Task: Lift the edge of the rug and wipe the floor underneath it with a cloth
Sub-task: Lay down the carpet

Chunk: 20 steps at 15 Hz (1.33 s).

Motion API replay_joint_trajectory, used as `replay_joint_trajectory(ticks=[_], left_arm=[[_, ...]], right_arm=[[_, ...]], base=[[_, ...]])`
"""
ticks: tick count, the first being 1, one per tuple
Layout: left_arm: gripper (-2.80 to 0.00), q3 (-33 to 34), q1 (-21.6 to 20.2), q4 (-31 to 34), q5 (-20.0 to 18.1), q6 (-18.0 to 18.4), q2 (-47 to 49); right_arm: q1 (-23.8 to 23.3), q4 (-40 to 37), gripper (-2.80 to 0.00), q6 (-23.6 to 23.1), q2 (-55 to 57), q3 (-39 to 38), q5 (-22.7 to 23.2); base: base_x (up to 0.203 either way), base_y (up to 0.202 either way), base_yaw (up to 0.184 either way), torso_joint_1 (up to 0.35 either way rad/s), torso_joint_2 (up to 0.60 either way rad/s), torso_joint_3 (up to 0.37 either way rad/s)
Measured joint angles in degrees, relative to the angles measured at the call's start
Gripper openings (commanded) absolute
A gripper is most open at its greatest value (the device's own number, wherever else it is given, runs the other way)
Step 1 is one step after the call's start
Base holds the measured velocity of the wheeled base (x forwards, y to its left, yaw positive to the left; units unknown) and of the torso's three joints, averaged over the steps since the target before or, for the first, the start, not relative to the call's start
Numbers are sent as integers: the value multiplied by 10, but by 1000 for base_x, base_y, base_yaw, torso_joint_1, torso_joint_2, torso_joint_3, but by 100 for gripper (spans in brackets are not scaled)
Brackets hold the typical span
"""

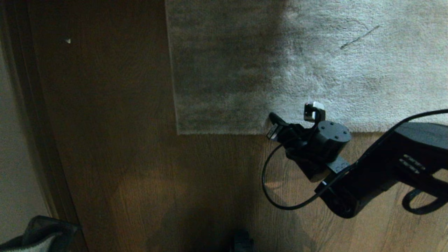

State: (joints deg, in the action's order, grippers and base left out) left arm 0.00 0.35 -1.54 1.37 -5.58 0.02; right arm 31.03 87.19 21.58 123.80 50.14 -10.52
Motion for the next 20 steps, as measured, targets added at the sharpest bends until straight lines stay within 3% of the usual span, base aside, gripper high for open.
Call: replay_joint_trajectory(ticks=[6,12,15,20], left_arm=[[-280,0,0,0,0,0,0],[-280,0,0,0,0,0,0],[-280,0,0,0,0,0,0],[-280,0,0,0,0,0,0]], right_arm=[[0,4,-280,-1,48,51,0],[4,-1,-280,-7,43,51,-1],[6,-4,-280,-7,5,14,0],[-6,-1,-280,-32,-108,-123,-1]], base=[[0,0,0,0,0,0],[0,0,0,0,0,0],[0,0,0,0,0,0],[0,0,0,0,0,0]])
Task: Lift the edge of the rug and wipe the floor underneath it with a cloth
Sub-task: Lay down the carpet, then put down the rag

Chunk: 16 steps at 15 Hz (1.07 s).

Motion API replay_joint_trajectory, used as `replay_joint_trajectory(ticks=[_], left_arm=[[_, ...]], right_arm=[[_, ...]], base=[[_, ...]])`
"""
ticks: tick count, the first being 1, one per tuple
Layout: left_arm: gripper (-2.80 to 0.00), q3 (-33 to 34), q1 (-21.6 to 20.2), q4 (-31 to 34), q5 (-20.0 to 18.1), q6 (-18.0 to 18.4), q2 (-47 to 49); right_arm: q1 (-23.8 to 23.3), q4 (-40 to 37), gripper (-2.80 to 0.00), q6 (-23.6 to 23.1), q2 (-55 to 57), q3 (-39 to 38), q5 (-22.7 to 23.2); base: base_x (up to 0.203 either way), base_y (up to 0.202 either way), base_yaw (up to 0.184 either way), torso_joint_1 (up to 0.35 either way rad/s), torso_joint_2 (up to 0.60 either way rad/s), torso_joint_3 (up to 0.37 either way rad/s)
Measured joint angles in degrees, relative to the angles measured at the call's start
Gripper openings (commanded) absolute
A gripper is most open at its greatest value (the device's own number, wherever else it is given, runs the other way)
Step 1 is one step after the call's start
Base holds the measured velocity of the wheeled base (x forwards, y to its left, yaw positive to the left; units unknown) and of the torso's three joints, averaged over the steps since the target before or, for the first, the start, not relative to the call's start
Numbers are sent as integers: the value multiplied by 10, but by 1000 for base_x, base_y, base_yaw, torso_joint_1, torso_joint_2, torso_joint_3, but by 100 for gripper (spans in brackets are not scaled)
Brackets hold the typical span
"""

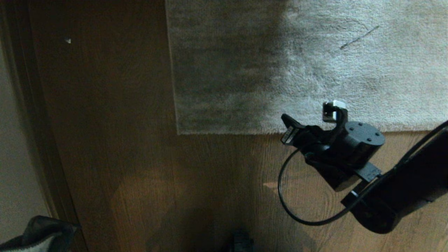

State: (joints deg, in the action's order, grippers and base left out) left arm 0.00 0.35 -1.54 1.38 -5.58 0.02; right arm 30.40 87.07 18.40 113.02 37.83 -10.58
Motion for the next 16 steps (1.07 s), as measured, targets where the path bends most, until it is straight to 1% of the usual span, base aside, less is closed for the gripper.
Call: replay_joint_trajectory(ticks=[3,7,12,14,16], left_arm=[[-280,0,0,0,0,0,0],[-280,0,0,0,0,0,0],[-280,0,0,0,0,0,0],[-280,0,0,0,0,0,0],[-280,0,0,0,0,0,0]], right_arm=[[-32,1,-280,-9,-73,-80,-1],[-110,1,-280,-20,-172,-192,2],[-191,1,-280,-21,-298,-324,8],[-213,1,-280,-21,-335,-356,10],[-225,1,-280,-21,-365,-373,10]], base=[[0,0,0,0,0,0],[0,0,0,0,0,0],[0,0,0,0,0,0],[0,0,0,0,0,0],[0,0,0,0,0,0]])
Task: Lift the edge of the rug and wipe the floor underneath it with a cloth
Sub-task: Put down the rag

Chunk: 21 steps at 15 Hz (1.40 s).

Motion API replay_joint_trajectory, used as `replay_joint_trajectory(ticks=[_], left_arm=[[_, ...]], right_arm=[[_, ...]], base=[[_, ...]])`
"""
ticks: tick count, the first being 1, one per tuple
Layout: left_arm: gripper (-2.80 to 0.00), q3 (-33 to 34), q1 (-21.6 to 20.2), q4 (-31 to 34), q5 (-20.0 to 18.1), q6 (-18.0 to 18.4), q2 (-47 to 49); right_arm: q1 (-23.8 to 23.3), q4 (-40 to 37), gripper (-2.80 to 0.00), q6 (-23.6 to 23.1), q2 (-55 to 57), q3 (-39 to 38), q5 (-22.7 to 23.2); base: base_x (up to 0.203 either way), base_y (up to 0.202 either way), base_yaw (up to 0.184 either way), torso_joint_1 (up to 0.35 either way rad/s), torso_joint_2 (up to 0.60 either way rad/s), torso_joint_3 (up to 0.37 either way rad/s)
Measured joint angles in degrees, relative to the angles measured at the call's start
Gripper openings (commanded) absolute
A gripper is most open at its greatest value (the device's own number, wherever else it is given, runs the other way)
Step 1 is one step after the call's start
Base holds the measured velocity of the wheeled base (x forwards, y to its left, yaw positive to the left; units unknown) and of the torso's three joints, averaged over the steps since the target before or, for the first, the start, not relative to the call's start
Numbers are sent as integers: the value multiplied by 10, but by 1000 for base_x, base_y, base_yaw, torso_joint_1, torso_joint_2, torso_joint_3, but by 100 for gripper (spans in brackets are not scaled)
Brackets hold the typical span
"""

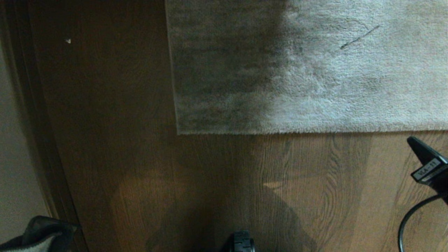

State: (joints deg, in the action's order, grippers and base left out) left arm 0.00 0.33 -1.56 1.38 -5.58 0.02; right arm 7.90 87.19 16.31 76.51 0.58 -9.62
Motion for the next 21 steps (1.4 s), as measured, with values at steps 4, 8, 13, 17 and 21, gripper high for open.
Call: replay_joint_trajectory(ticks=[4,8,13,17,21], left_arm=[[-280,0,0,0,0,0,0],[-280,0,0,0,0,0,0],[-280,0,0,0,0,0,0],[-280,0,0,0,0,0,0],[-280,0,0,0,0,0,0]], right_arm=[[-6,0,-280,0,-23,-5,0],[-6,-23,-280,0,-49,-6,0],[-6,-96,-280,-2,-93,-6,0],[-5,-142,-280,-4,-129,-6,5],[-5,-281,-280,-16,-234,-6,36]], base=[[0,0,0,0,0,0],[0,0,0,0,0,0],[0,0,0,0,0,0],[0,0,0,0,0,0],[0,0,0,0,0,0]])
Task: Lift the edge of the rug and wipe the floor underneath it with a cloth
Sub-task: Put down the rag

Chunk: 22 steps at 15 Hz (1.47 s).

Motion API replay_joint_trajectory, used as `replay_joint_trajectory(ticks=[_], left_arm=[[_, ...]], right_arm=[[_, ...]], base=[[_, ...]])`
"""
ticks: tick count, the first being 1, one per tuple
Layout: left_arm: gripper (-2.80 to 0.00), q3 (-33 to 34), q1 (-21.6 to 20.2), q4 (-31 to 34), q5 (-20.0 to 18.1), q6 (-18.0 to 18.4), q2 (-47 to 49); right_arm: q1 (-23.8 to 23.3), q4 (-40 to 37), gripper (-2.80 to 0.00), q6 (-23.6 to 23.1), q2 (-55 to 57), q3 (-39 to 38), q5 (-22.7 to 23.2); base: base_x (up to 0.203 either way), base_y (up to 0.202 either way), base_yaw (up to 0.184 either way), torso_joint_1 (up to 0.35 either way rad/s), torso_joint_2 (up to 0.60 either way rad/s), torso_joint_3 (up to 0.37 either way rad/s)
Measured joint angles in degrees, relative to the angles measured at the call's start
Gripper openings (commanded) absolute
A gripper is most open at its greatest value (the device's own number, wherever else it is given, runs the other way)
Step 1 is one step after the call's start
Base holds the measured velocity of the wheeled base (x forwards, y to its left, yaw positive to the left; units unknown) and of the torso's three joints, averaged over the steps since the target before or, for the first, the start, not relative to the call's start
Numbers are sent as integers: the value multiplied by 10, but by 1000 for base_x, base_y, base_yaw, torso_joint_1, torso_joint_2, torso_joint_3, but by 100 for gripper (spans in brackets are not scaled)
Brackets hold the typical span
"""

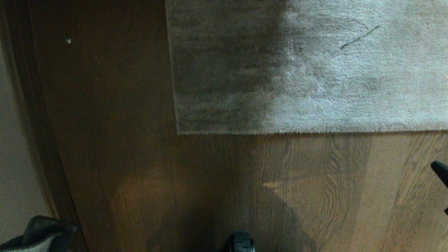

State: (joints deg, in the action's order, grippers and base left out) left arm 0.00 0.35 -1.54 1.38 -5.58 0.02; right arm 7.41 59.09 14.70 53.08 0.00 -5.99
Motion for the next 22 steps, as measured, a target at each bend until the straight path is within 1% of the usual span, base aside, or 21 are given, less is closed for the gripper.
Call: replay_joint_trajectory(ticks=[5,8,11,14,16,22], left_arm=[[-280,0,0,0,0,0,0],[-280,0,0,0,0,0,0],[-280,0,0,0,0,0,0],[-280,0,0,0,0,0,0],[-280,0,0,0,0,0,0],[-280,0,0,0,0,0,0]], right_arm=[[0,-249,-280,-19,-212,0,41],[2,-391,-280,-45,-319,0,45],[2,-478,-280,-57,-354,0,42],[2,-567,-280,-100,-365,0,29],[2,-583,-280,-106,-368,1,27],[2,-584,-280,-106,-370,1,27]], base=[[0,0,0,0,0,0],[0,0,0,0,0,0],[0,0,0,0,0,0],[0,0,0,0,0,0],[0,0,0,0,0,0],[0,0,0,0,0,0]])
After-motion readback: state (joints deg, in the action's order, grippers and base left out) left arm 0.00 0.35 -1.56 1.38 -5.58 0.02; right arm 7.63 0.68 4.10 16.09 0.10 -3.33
